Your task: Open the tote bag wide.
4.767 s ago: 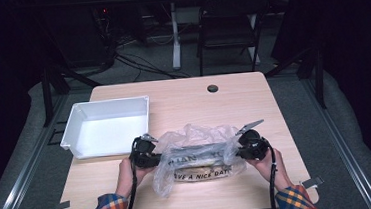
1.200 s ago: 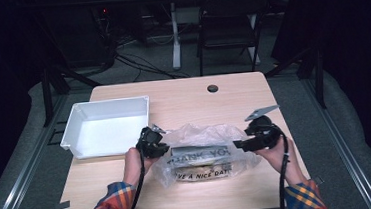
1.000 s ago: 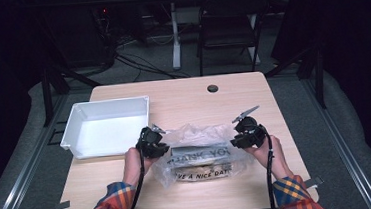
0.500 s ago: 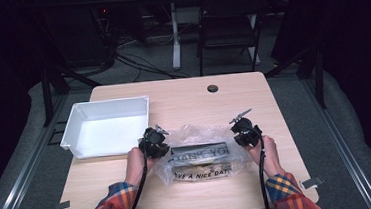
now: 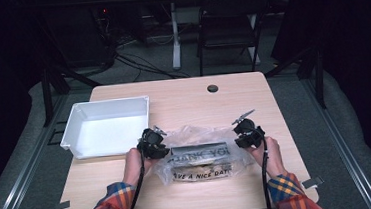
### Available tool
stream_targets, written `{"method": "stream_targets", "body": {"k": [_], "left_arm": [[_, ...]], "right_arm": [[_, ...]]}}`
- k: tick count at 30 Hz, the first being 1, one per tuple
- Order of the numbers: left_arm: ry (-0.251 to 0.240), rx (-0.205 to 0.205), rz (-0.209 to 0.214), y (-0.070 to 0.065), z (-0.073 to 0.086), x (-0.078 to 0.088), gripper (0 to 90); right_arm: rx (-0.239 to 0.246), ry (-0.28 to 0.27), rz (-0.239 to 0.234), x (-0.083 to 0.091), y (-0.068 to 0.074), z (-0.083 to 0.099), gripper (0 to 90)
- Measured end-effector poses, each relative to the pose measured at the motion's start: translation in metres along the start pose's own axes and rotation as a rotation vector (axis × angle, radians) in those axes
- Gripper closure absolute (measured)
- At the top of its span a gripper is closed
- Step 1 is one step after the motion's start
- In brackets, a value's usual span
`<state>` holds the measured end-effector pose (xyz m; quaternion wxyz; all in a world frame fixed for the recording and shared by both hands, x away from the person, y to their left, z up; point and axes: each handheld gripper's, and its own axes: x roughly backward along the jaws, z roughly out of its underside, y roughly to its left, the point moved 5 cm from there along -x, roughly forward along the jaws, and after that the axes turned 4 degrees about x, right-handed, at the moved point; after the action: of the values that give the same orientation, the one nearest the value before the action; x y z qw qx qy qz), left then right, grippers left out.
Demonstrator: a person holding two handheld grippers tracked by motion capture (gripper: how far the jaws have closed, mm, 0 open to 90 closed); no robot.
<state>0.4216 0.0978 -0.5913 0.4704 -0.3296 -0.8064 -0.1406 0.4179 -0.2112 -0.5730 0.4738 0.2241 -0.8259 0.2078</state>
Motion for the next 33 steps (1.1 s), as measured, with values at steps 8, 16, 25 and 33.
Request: {"method": "stream_targets", "body": {"k": [8,16,25,33], "left_arm": [[-0.001,-0.008,0.027,-0.005,-0.002,0.005,67.4],[-0.012,-0.006,0.038,-0.004,-0.002,0.008,67.6],[-0.009,-0.002,0.052,-0.003,-0.001,0.008,67.6],[0.004,0.01,0.057,0.002,0.001,0.005,68.3]], "right_arm": [[0.099,-0.165,-0.074,0.057,0.019,-0.012,47.2],[0.255,-0.04,-0.206,0.032,0.054,-0.006,34.5],[0.252,0.018,-0.202,0.023,0.049,0.01,79.6],[0.238,0.048,-0.265,0.02,0.055,0.03,90.0]]}}
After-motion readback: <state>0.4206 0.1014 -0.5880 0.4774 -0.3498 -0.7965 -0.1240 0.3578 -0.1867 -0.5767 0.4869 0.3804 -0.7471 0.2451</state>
